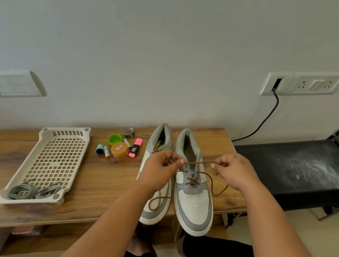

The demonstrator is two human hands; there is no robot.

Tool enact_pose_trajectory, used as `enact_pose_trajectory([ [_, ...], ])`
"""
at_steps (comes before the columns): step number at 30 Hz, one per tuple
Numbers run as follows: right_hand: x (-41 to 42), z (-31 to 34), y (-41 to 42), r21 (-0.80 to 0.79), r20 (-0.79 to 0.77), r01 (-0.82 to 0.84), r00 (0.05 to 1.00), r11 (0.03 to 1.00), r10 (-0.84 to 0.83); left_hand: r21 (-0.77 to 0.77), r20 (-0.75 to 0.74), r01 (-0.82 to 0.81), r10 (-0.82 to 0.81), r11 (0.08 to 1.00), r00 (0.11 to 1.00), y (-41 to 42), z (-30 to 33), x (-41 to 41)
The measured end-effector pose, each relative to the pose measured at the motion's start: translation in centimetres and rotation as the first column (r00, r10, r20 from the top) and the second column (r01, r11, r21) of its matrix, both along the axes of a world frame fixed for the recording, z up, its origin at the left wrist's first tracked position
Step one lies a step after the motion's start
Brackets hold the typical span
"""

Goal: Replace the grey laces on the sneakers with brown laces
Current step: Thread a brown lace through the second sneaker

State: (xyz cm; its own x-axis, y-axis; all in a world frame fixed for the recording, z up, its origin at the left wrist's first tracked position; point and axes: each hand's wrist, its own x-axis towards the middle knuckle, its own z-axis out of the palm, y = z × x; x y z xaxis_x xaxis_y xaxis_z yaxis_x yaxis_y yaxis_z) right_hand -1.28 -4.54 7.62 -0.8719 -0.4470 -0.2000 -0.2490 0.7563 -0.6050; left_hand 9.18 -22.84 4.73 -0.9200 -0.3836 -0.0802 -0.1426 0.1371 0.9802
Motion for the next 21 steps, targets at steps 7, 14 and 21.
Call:
enact_pose_trajectory([
  [7, 1.4, 0.5, -1.7, 0.059, 0.179, -0.302, 0.941, 0.952, 0.287, 0.298, -0.019, -0.097, 0.107, 0.950, 0.994, 0.7, 0.5, -0.1],
  [14, 2.1, 0.1, -2.4, 0.076, 0.325, -0.440, 0.860, 0.895, 0.395, 0.317, 0.034, -0.321, 0.328, 0.892, 0.944, 0.1, 0.4, 0.0],
  [21, 1.4, -1.0, -3.1, -0.021, 0.066, -0.133, 0.989, 0.991, 0.134, 0.811, 0.115, -0.290, 0.348, 0.508, 0.931, 0.1, 0.6, -0.7],
])
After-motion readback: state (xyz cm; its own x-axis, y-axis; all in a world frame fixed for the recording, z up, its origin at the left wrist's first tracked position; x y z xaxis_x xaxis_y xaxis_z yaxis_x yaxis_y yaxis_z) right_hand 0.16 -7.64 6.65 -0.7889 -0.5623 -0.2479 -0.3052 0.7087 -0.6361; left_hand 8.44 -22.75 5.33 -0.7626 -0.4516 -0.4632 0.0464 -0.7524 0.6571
